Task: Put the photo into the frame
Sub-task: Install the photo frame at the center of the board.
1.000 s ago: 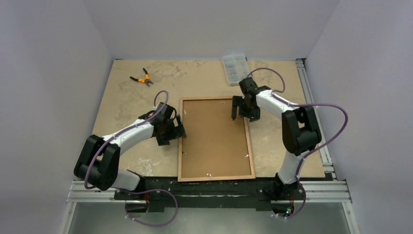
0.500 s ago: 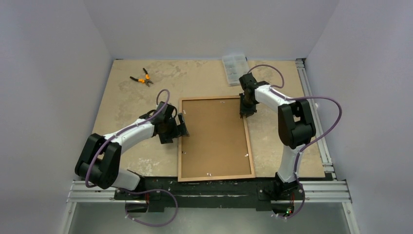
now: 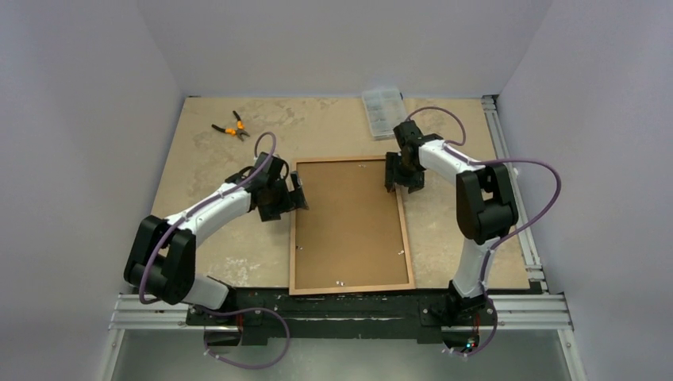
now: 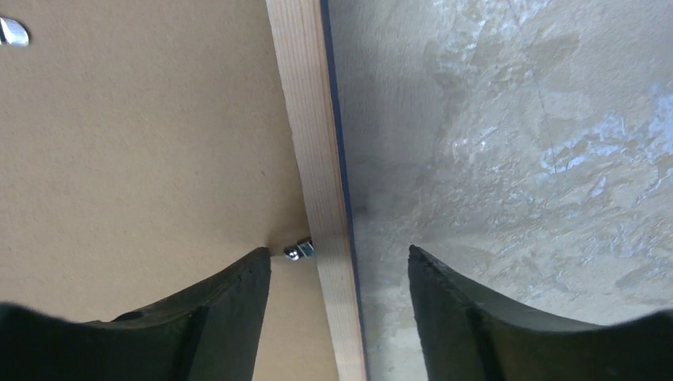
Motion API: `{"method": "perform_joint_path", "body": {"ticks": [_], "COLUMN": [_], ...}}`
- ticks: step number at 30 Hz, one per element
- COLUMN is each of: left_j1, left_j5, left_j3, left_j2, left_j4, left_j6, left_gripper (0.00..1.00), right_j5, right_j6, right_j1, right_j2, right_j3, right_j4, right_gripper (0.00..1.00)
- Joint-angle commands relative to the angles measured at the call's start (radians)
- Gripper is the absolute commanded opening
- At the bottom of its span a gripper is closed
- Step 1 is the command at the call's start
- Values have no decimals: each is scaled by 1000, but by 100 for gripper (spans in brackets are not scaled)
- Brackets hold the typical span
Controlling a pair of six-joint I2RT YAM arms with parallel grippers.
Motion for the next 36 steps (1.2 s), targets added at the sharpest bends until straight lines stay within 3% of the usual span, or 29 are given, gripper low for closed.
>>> {"method": "perform_joint_path", "body": {"ticks": [1,3,5,11,25,32,36], "left_j1": [30,36,40,47,61,66,70], "left_j5": [-21,-30,-48,-127,-162,-194,-182], "left_j3": [127,179,233,378,714,767,763], "left_j2": [45,82,123,266,593,650,674], "left_j4": [-13,-32,-58,-120,-265,-328,-325], "left_j6": [41,50,56,60,108,126,137], "left_gripper": [91,91,90,84,71,53,29], "right_j5": [-69,-105,-125,-169,-192,-193,-192], "right_j6": [4,6,8,7,1,-3,-3], "right_j1": [-32,-42,-43,-44,-44,-43,-46], "right_j2": [-92,-120,-142,-158,-174,-172,-173], "right_j3": [-34,-55,-68,-116,-157,-149,-151], "right_j4": [27,41,44,60,63,55,55], "right_gripper": [72,83,86,87,87,87,87]}}
